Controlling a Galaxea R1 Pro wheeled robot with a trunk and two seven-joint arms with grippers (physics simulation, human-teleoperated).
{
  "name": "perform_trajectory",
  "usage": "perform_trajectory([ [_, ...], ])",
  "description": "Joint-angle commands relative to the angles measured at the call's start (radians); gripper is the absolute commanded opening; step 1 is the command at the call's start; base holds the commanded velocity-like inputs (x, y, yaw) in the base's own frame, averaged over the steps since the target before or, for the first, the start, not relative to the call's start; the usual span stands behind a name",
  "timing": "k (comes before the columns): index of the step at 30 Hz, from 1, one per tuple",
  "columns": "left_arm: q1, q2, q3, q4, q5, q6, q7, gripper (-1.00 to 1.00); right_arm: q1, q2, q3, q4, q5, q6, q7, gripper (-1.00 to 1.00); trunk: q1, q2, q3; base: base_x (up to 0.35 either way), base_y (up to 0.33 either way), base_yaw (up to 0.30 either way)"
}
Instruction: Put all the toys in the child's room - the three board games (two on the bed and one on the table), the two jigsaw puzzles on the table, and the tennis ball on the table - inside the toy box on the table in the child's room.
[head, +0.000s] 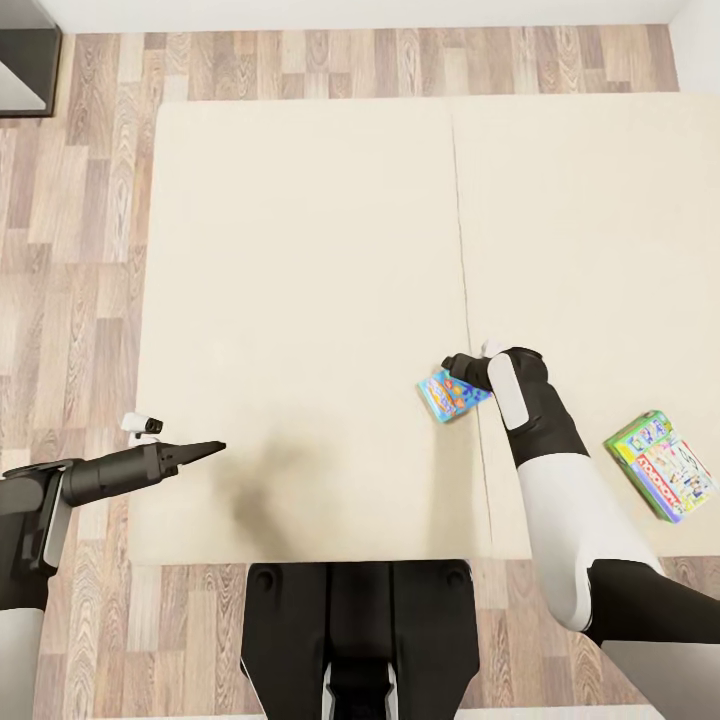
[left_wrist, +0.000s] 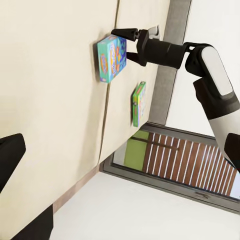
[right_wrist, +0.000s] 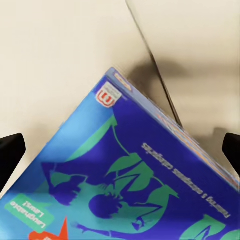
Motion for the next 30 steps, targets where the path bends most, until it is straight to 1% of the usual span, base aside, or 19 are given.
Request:
perform_trajectory([
  [1,0.0,0.0,0.0,0.0,-0.001,0.011,-0.004,1.0,0.0,0.001,-0.002,0.012,-0.028,0.004,-0.011,1.0,0.001,-0.001,-0.001,0.0,0.0,0.0],
  [6,0.0,-0.001,-0.002,0.0,-0.001,0.011,-0.004,1.0,0.0,0.001,-0.004,0.042,-0.028,0.023,-0.014,1.0,0.001,-0.001,-0.001,0.0,0.0,0.0],
  [15,0.0,-0.002,-0.002,0.0,-0.001,0.011,-0.004,1.0,-0.001,0.002,-0.007,0.047,-0.026,0.087,-0.021,1.0,0.001,-0.001,-0.001,0.0,0.0,0.0],
  [26,0.0,-0.002,-0.004,0.0,-0.001,0.011,-0.004,1.0,-0.002,0.001,-0.005,0.043,-0.027,0.094,-0.016,1.0,0.001,-0.001,-0.001,0.0,0.0,0.0],
  [30,0.0,-0.003,-0.004,0.0,-0.001,0.011,-0.004,1.0,-0.001,0.001,-0.005,0.043,-0.027,0.094,-0.016,1.0,0.001,-0.001,0.003,0.0,0.0,0.0],
])
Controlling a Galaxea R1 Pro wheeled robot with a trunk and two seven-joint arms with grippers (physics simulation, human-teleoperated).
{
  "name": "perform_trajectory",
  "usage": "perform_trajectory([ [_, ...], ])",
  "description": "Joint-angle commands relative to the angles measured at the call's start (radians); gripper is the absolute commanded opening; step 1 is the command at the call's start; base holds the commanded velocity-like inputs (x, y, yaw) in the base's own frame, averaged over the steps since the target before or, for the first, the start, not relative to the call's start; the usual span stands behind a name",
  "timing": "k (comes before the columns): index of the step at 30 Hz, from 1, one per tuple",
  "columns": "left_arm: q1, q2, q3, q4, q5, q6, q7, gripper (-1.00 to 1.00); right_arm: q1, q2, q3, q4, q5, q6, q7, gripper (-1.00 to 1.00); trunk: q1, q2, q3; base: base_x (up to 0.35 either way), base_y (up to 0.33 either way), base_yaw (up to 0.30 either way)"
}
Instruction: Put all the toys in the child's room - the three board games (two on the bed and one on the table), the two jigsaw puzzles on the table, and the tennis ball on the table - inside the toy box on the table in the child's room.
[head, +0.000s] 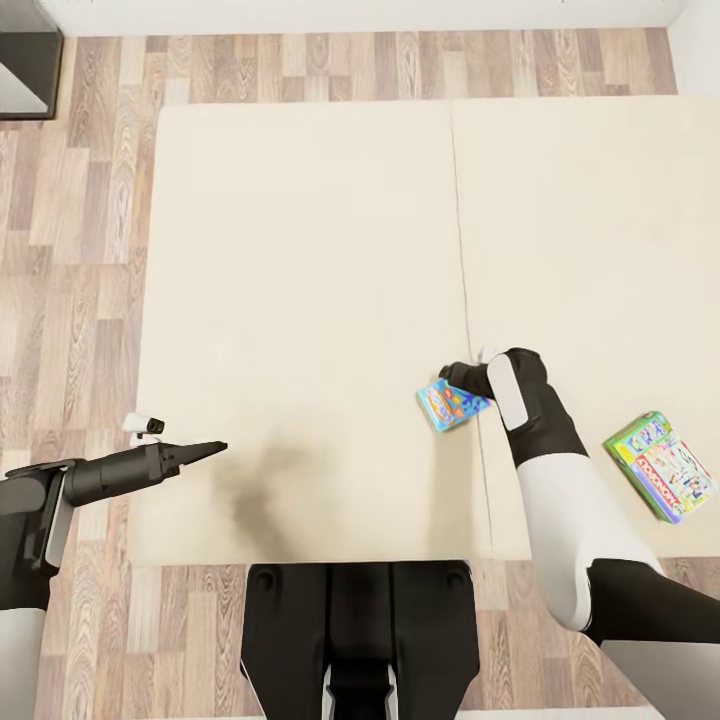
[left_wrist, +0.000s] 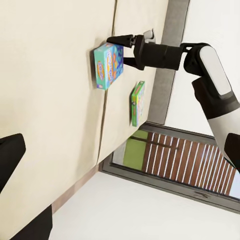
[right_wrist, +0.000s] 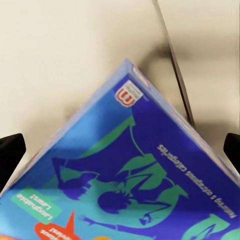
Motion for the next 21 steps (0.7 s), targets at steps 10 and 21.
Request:
perform_trajectory([
  [10,0.0,0.0,0.0,0.0,-0.001,0.011,-0.004,1.0,0.001,0.002,-0.002,0.032,-0.032,0.001,-0.011,1.0,0.001,-0.001,0.013,0.0,0.0,0.0],
  [21,0.0,0.0,-0.001,0.0,-0.001,0.011,-0.004,1.0,0.001,0.002,-0.001,0.034,-0.032,-0.001,-0.011,1.0,0.001,-0.001,0.015,0.0,0.0,0.0],
])
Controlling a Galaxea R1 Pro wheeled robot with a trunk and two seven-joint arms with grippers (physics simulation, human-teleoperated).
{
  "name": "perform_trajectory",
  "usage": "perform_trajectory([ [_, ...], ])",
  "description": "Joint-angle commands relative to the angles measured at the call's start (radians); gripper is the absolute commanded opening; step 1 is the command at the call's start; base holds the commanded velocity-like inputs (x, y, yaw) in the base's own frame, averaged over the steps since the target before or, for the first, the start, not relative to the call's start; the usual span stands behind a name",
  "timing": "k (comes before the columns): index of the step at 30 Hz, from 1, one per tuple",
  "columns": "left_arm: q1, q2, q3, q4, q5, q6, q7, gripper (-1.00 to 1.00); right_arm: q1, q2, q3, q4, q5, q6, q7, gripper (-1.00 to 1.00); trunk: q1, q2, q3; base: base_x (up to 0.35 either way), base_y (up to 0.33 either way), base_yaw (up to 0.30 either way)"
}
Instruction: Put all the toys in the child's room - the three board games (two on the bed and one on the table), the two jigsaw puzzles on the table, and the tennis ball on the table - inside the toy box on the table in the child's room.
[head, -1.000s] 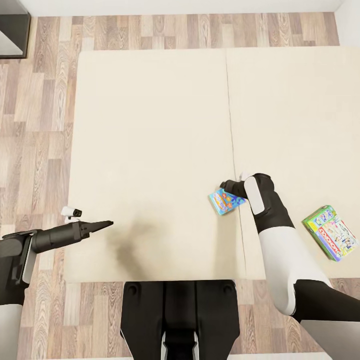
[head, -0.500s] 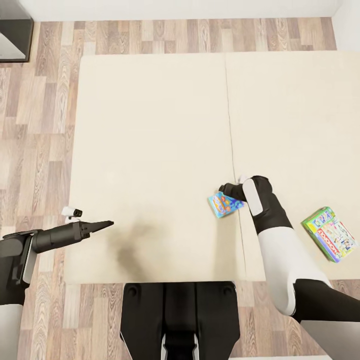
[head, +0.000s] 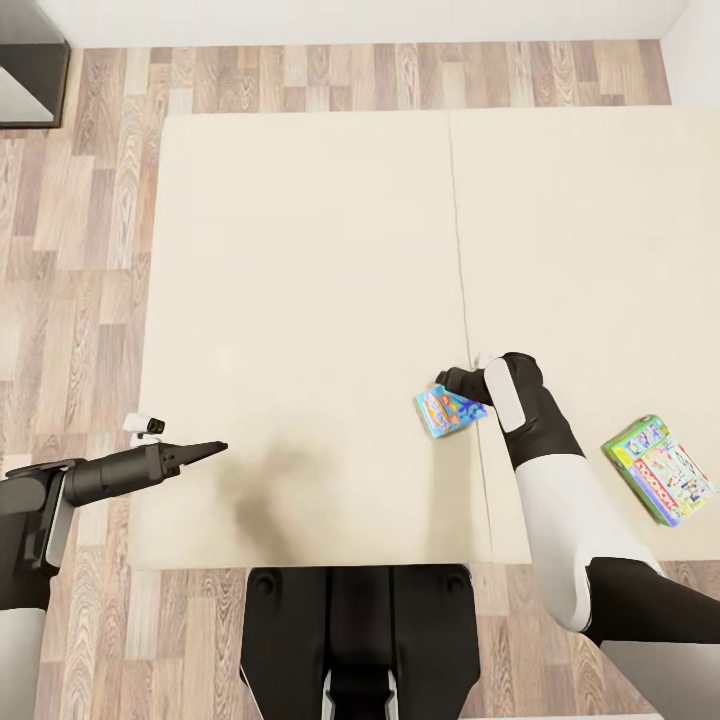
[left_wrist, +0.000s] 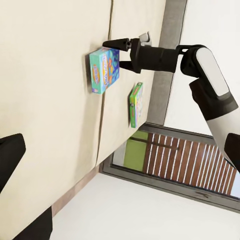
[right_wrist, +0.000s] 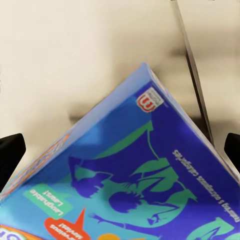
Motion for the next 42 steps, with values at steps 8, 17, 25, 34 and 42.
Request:
perform_trajectory([
  [8,0.0,-0.001,-0.001,0.0,-0.001,0.011,-0.004,1.0,0.0,0.001,-0.001,-0.001,-0.011,0.002,-0.009,1.0,0.001,-0.002,0.008,0.0,0.0,0.0],
  [17,0.0,-0.001,-0.002,0.0,-0.001,0.011,-0.004,1.0,0.0,0.001,-0.002,-0.001,-0.011,0.002,-0.009,1.0,0.001,-0.002,0.022,0.0,0.0,0.0],
  [25,0.0,-0.001,-0.001,0.0,-0.001,0.011,-0.004,1.0,0.0,0.001,-0.002,0.001,-0.012,0.002,-0.009,1.0,0.001,-0.002,0.031,0.0,0.0,0.0],
  [34,0.0,-0.001,0.0,0.0,-0.001,0.011,-0.004,1.0,0.0,0.001,-0.001,0.007,-0.012,0.003,-0.01,1.0,0.001,-0.002,0.032,0.0,0.0,0.0],
  [42,0.0,-0.001,0.002,0.0,-0.001,0.011,-0.004,1.0,0.0,0.0,-0.002,0.045,-0.011,-0.004,-0.009,1.0,0.001,-0.002,0.032,0.0,0.0,0.0],
])
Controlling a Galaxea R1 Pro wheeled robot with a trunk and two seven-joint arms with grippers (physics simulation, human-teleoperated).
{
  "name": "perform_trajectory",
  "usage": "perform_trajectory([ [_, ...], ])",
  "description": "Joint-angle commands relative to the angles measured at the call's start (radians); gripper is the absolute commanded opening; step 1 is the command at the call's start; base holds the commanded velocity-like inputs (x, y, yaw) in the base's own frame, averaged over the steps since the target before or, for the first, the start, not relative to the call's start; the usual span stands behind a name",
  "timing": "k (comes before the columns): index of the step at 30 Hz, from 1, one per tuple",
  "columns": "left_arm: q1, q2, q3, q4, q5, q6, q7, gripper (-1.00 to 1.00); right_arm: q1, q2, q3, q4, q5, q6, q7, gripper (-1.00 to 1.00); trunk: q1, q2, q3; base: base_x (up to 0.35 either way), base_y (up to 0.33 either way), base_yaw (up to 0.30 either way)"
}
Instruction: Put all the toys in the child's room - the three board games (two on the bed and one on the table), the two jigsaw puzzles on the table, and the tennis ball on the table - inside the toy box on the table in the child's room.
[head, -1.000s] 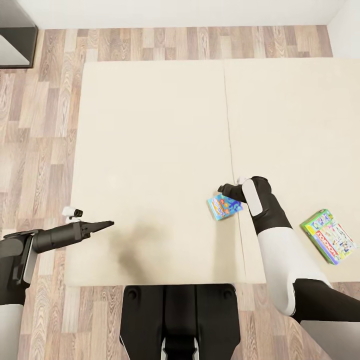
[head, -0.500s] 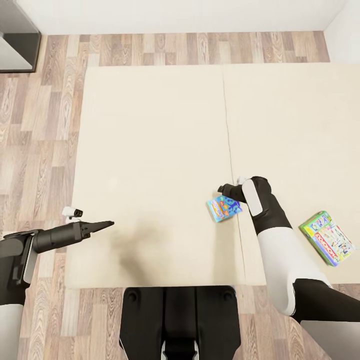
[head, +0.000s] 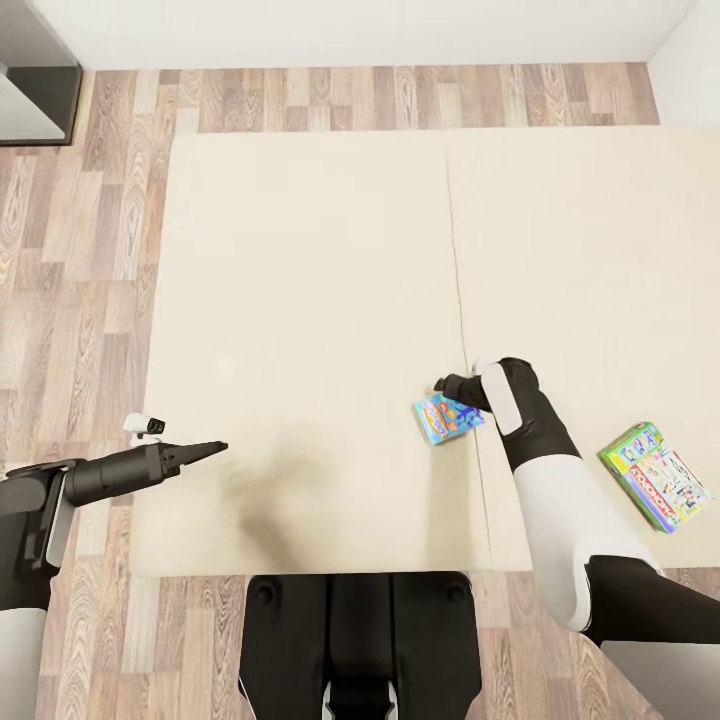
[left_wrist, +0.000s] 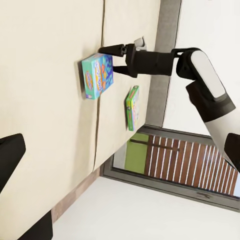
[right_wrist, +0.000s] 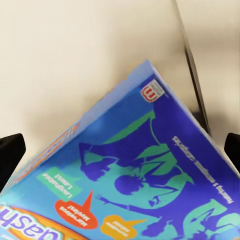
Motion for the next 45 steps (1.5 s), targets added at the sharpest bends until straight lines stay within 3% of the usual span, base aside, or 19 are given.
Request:
perform_trajectory([
  [1,0.0,0.0,0.0,0.0,-0.001,0.011,-0.004,1.0,0.0,0.001,-0.002,0.002,-0.01,0.001,-0.009,1.0,0.001,-0.002,-0.001,0.0,0.0,0.0],
  [22,0.0,0.0,0.0,0.0,-0.001,0.011,-0.004,1.0,-0.011,0.002,-0.008,0.078,-0.012,0.024,-0.011,1.0,0.001,-0.002,-0.001,0.0,0.0,0.0],
  [29,0.0,0.001,0.001,0.0,-0.001,0.011,-0.004,1.0,-0.017,0.003,-0.008,0.082,-0.01,0.085,-0.014,1.0,0.001,-0.002,-0.001,0.0,0.0,0.0],
  [45,0.0,0.002,0.002,0.0,-0.001,0.012,-0.004,1.0,-0.017,0.002,-0.008,0.084,-0.012,0.092,-0.013,1.0,0.001,-0.002,-0.001,0.0,0.0,0.0],
])
